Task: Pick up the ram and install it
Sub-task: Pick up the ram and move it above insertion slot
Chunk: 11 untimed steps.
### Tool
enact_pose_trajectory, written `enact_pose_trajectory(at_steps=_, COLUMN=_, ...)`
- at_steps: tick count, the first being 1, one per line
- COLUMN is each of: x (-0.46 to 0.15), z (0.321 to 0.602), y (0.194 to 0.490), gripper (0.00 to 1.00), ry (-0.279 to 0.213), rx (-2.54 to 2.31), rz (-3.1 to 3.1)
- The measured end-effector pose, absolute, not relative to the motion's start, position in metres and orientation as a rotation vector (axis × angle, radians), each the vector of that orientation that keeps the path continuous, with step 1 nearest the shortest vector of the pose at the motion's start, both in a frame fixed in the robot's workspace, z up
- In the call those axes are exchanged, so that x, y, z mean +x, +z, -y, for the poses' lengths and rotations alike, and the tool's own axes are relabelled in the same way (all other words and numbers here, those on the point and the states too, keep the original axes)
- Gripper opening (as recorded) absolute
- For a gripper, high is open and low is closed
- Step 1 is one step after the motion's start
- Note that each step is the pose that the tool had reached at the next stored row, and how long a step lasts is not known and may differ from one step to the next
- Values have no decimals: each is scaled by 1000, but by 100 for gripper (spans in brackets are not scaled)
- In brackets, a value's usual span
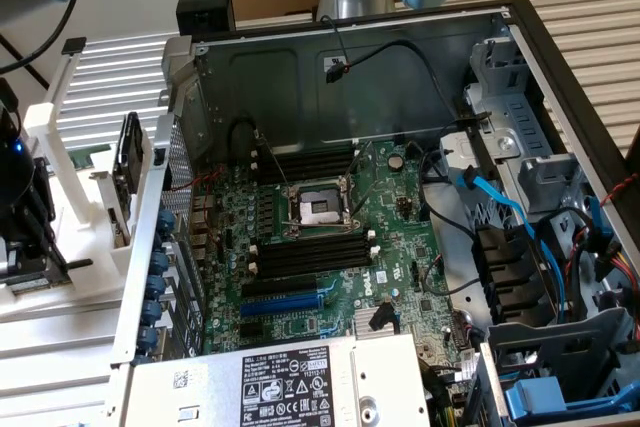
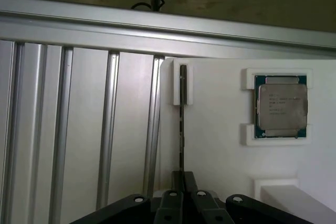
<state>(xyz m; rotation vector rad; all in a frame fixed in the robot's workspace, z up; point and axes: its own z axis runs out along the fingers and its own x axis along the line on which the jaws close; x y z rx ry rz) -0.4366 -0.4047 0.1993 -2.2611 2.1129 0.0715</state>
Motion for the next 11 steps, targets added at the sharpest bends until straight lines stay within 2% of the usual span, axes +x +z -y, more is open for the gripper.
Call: enact_pose_trajectory(at_steps=11, x=-438, z=405, y=208, gripper=12, ry=71, rx=-2260, rz=-2115)
